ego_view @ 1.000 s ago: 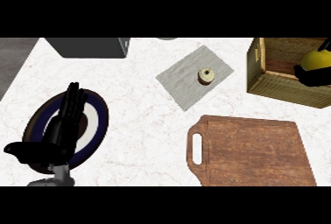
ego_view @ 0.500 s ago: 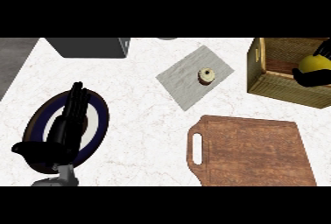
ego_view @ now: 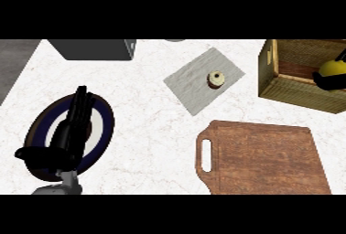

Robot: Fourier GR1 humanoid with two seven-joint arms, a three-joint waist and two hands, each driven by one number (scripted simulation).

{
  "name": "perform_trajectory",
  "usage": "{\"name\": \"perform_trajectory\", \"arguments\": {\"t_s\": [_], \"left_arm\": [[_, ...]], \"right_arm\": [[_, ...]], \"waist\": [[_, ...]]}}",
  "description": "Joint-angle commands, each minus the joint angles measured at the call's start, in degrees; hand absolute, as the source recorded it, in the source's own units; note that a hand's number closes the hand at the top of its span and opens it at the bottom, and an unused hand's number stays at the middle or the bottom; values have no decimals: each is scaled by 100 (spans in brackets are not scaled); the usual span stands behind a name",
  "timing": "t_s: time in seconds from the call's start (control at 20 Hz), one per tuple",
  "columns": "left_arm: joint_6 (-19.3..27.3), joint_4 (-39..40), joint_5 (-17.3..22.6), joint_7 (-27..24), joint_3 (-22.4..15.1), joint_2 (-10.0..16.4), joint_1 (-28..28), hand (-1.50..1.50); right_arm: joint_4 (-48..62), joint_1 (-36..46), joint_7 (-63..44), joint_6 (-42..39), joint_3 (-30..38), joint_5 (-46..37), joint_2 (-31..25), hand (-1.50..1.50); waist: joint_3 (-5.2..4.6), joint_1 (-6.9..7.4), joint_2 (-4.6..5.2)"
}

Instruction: Pick the lemon from the cutting board and place it in the basket

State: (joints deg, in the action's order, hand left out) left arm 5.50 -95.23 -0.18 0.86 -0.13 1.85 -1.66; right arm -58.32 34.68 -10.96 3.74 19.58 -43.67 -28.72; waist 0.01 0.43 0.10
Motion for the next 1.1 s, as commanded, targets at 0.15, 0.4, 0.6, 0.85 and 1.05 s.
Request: {"name": "perform_trajectory", "arguments": {"t_s": [0.15, 0.4, 0.6, 0.85, 1.05], "left_arm": [[13, -308, 5, 310, -61, -8, 44, 0], [-180, -264, 150, -112, 80, 86, 337, 0], [-74, -272, 181, 415, 205, 159, -208, 0], [56, -75, -73, 186, -27, -24, -178, 0], [160, 88, -179, -106, -96, -169, -46, 0]], "right_arm": [[721, 255, 34, -103, -21, 86, -206, -150], [1339, 156, 1017, 498, 208, 334, -187, -150], [759, 166, 1018, 522, 380, 695, -162, -150], [620, 343, 1072, 1118, 503, 769, -113, -150], [213, 278, 889, 929, 698, 901, -621, -150]], "waist": [[-1, 5, -5], [1, 25, 4], [0, -17, -8], [0, -11, -4], [-3, -46, -11]]}}
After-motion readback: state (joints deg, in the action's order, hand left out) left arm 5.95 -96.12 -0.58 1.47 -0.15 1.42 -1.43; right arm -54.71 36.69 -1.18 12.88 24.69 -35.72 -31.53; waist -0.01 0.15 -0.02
